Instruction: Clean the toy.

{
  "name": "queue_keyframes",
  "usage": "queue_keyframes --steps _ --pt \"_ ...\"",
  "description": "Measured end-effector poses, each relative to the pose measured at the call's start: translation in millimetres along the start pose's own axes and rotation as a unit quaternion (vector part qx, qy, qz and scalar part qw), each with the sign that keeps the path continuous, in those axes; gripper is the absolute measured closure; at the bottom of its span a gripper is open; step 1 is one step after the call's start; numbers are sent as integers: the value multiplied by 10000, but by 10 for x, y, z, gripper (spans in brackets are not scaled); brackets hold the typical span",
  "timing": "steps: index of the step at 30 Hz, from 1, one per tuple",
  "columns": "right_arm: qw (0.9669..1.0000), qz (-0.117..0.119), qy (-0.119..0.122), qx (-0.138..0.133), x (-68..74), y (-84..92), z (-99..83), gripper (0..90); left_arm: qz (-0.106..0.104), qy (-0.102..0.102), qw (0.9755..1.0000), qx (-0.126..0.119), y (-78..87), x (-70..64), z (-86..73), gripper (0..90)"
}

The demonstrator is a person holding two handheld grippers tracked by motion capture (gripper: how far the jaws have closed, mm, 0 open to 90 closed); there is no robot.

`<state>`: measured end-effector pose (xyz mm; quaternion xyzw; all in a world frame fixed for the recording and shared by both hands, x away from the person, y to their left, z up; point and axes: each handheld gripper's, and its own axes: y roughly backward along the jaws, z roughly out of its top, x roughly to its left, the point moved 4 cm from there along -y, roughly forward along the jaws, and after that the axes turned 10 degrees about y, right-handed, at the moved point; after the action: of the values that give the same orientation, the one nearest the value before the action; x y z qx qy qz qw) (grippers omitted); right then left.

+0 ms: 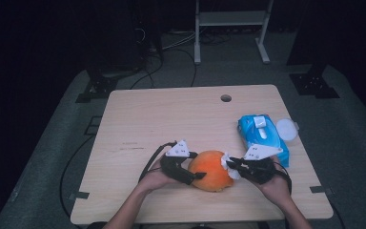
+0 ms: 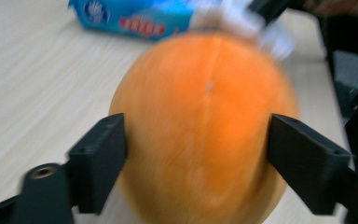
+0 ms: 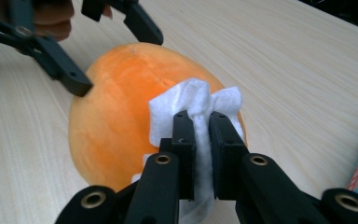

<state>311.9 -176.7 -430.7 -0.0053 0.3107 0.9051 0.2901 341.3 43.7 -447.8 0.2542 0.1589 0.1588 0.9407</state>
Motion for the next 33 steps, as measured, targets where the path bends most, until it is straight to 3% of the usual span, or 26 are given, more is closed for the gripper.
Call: queue_keyframes --steps 2,4,6,9,13,16,18,21,23,25,29,33 --pt "10000 25 47 -75 39 -19 64 810 10 -90 9999 -122 -4 -63 60 199" --pt "9998 -41 187 -108 87 -41 142 810 192 -343 9992 6 -44 -85 52 246" --pt "9995 95 223 -200 155 -70 203 810 146 -329 9993 44 -89 -84 11 265" --pt "9992 84 381 -131 200 -102 214 810 190 -428 9988 140 -69 -78 1 296" --pt "9995 74 267 -115 128 -63 154 810 234 -241 9993 144 -7 16 -25 302" --pt "10000 3 45 24 21 -43 34 810 155 82 9998 67 28 114 -53 300" --pt "10000 24 -17 7 18 -44 28 810 137 68 9998 83 22 109 -47 294" --pt "10000 13 64 -39 56 -78 81 810 16 89 9999 89 -11 45 0 195" --pt "9998 57 139 -128 102 -84 143 810 83 -78 9998 166 -9 36 -12 226" --pt "9998 77 154 -134 108 -81 146 810 117 -79 9997 174 -1 49 -19 273" --pt "9998 110 126 -78 80 -52 81 809 175 168 9996 172 37 144 -53 299" --pt "9998 145 135 86 85 -34 -28 809 159 256 9994 159 71 187 -71 299"
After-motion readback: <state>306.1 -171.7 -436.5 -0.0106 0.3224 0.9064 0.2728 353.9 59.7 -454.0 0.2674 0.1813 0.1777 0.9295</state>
